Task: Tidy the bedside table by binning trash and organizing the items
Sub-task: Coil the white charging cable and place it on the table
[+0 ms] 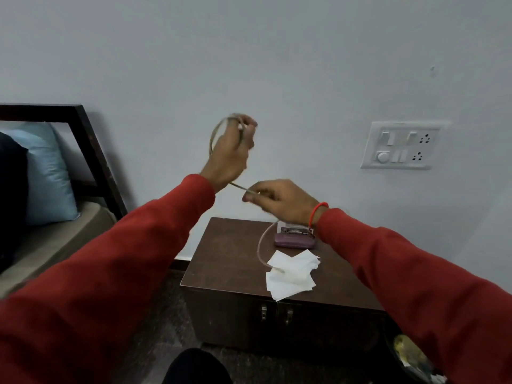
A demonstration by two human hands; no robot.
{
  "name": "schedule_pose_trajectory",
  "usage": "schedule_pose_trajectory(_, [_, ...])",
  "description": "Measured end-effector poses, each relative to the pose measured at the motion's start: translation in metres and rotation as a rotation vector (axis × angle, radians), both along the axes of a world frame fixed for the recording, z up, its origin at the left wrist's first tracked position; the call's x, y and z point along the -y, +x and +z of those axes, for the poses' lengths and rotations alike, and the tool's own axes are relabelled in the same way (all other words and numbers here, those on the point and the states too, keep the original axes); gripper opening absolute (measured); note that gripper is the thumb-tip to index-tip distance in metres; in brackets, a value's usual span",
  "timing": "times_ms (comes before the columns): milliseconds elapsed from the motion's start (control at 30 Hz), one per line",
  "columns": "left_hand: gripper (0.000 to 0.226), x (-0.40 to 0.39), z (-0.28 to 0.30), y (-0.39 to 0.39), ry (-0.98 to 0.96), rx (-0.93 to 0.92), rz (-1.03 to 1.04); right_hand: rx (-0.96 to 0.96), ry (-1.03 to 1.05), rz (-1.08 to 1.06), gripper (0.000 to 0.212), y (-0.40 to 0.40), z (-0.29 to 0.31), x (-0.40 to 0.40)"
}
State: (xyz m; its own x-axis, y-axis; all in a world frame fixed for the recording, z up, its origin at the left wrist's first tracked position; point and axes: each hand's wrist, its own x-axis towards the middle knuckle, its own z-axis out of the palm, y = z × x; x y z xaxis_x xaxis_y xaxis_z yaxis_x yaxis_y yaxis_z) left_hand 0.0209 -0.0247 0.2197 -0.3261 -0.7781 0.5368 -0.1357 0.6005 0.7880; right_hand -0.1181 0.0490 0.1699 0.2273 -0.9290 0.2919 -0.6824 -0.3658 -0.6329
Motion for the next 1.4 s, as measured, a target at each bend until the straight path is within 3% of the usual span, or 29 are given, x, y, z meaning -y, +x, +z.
schedule_pose_trajectory(67, [0.025,-0.002,-0.009,0.002,-0.015,0.307,0.014,0.05,-0.128,-0.075,0.018,-0.011,0.006,0.007])
schedule_pose_trajectory(133, [0.048,-0.009,-0.016,0.001,0.224,0.476,-0.152,0.039,-0.145,-0.087,0.018,-0.023,0.011,0.011])
schedule_pose_trajectory(233, [0.063,-0.015,-0.019,0.001,0.569,0.473,-0.307,0.051,-0.168,0.001,0.011,-0.032,0.015,0.006])
schedule_pose_trajectory(367, [0.07,-0.018,-0.023,0.0,0.68,0.493,-0.271,0.25,-0.207,0.037,0.019,-0.043,0.018,0.002])
schedule_pose_trajectory(433, [0.071,-0.022,-0.023,0.0,0.769,0.474,-0.404,0.327,-0.19,0.02,0.02,-0.051,0.016,0.003])
schedule_pose_trajectory(533, [0.061,-0.031,-0.018,-0.002,0.846,0.219,-0.664,0.403,-0.161,-0.061,0.011,-0.057,0.003,0.008])
schedule_pose_trajectory(667, [0.055,-0.033,-0.004,-0.007,0.919,-0.35,-0.944,0.373,0.043,-0.177,0.022,-0.06,-0.026,0.015])
schedule_pose_trajectory(767, [0.05,-0.033,0.005,-0.017,0.943,-0.661,-0.903,0.086,0.23,-0.08,0.018,-0.044,-0.04,0.004])
schedule_pose_trajectory(833, [0.048,-0.029,0.004,-0.026,0.822,-0.684,-0.71,-0.08,0.282,-0.007,0.015,-0.029,-0.038,-0.008])
schedule_pose_trajectory(900, [0.046,-0.018,-0.004,-0.03,0.56,-0.489,-0.456,-0.11,0.246,0.026,0.016,-0.02,-0.03,-0.014])
schedule_pose_trajectory(1000, [0.047,-0.003,-0.028,-0.02,0.054,0.061,-0.113,-0.051,0.073,-0.019,0.017,-0.02,-0.014,-0.015])
schedule_pose_trajectory(1067, [0.057,-0.005,-0.042,-0.014,-0.046,0.42,-0.074,-0.078,0.014,-0.05,0.017,-0.03,-0.007,-0.012])
schedule_pose_trajectory(1133, [0.07,-0.017,-0.052,-0.014,0.065,0.671,-0.149,-0.152,0.024,-0.036,0.019,-0.04,-0.002,-0.01])
schedule_pose_trajectory(1167, [0.075,-0.022,-0.055,-0.013,0.189,0.712,-0.185,-0.189,0.034,-0.024,0.022,-0.043,-0.001,-0.009])
schedule_pose_trajectory(1300, [0.088,-0.029,-0.06,-0.012,0.689,0.696,-0.358,-0.172,-0.058,-0.074,0.029,-0.052,0.004,-0.01])
schedule_pose_trajectory(1400, [0.077,-0.037,-0.062,-0.01,0.823,0.584,-0.574,0.054,-0.077,-0.13,0.026,-0.065,0.001,-0.009])
